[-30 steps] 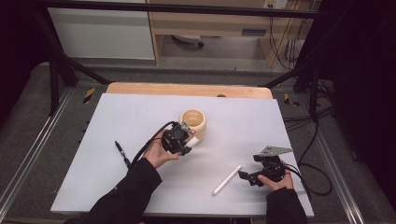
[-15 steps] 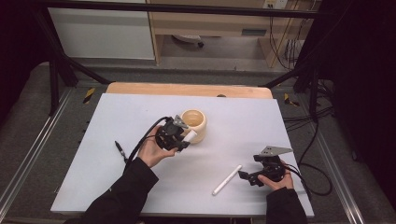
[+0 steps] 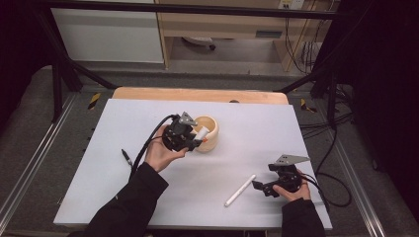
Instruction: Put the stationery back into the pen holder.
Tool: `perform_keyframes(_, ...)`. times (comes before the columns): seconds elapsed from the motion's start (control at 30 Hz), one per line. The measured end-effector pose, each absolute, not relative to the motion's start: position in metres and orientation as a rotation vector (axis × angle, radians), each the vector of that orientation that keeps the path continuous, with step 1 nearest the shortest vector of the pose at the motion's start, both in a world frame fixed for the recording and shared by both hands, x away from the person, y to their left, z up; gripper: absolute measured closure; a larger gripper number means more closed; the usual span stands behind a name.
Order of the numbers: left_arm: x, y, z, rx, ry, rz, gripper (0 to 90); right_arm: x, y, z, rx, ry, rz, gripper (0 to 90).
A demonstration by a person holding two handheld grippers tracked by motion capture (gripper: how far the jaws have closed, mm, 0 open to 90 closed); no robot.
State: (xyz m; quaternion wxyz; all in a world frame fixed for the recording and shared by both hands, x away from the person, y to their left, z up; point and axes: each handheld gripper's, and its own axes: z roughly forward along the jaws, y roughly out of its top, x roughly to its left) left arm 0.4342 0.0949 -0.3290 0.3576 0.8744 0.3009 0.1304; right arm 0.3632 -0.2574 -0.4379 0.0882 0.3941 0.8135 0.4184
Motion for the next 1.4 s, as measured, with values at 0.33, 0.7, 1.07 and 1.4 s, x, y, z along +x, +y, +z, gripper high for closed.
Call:
perform_keyframes(0.33, 0.441, 0.092, -0.317, 2.196, 0.784, 0.373, 70.1, 0.363, -0.258, -0.438, 1.169, 2.419, 1.249, 0.9)
perform_keyframes(0.7, 0.453, 0.087, -0.310, 2.149, 0.803, 0.395, 70.1, 0.363, -0.258, -0.437, 1.169, 2.420, 1.249, 0.9)
perform_keyframes(1.07, 0.469, 0.080, -0.312, 2.103, 0.830, 0.419, 70.1, 0.363, -0.258, -0.437, 1.168, 2.420, 1.252, 0.9)
perform_keyframes(1.4, 0.486, 0.073, -0.324, 2.087, 0.868, 0.442, 70.1, 0.363, -0.258, -0.437, 1.169, 2.420, 1.255, 0.9)
